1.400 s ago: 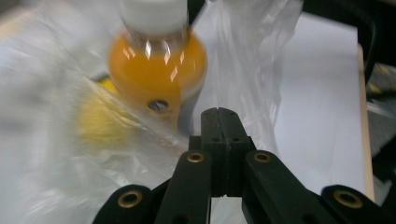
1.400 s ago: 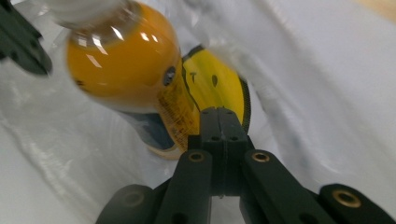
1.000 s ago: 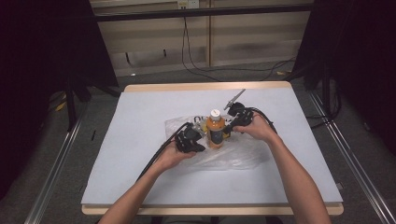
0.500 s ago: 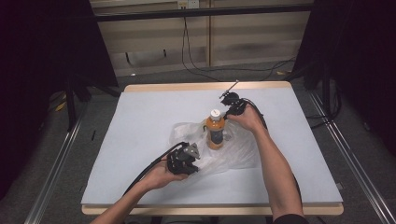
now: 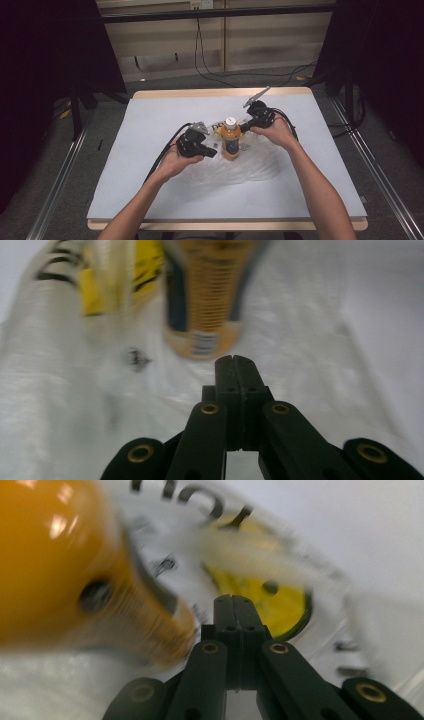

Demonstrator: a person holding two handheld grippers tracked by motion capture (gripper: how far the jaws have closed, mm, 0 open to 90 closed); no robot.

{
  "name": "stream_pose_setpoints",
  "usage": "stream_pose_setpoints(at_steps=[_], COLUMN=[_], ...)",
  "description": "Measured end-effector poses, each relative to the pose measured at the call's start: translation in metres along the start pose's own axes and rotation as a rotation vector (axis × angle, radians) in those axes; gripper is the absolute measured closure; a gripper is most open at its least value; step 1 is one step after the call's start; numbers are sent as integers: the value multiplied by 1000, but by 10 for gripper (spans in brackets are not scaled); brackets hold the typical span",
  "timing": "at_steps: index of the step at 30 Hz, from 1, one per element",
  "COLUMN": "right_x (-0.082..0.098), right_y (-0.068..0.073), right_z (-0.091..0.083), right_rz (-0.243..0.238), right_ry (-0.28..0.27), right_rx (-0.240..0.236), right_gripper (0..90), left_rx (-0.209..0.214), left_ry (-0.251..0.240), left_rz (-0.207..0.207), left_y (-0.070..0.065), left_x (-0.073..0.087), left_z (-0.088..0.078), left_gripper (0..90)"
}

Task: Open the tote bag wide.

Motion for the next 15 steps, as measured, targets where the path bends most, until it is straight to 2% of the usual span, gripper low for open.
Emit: stream_pose_setpoints(at_steps=[2, 3, 4, 8, 9, 10, 11, 12, 13, 15], right_x=[12, 17, 24, 49, 54, 61, 66, 72, 76, 85], right_y=[6, 9, 12, 21, 23, 26, 27, 27, 27, 26], right_z=[1, 3, 5, 15, 16, 16, 16, 15, 12, 5], right_rz=[-1, -6, -2, -20, -26, -25, -32, -41, -36, -32], right_ry=[17, 9, 14, 34, 38, 42, 40, 39, 24, 16], right_rx=[-5, -17, -32, -34, -37, -43, -45, -42, -49, -40], right_gripper=[900, 900, 900, 900, 900, 900, 900, 900, 900, 900], left_rx=[-11, -16, -25, -37, -45, -43, -31, -41, -51, -68], left_ry=[18, 18, 31, 47, 68, 54, 31, 53, 25, 26], left_rz=[-23, -50, -57, -103, -102, -143, -165, -142, -182, -191], left_y=[11, 13, 17, 32, 36, 38, 41, 46, 46, 48], left_x=[5, 6, 9, 22, 27, 29, 30, 34, 32, 34], left_z=[8, 12, 15, 26, 27, 30, 31, 28, 29, 28], left_gripper=[900, 900, 900, 900, 900, 900, 900, 900, 900, 900])
Point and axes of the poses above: each handheld gripper's, and its own axes: z roughly forward along the jaws, x roughly out of its underside, y roughly to its left, the point moved 9 cm from there along z, roughly forward along the jaws, and after that the axes turned 7 degrees about -x, right-handed, at the moved point
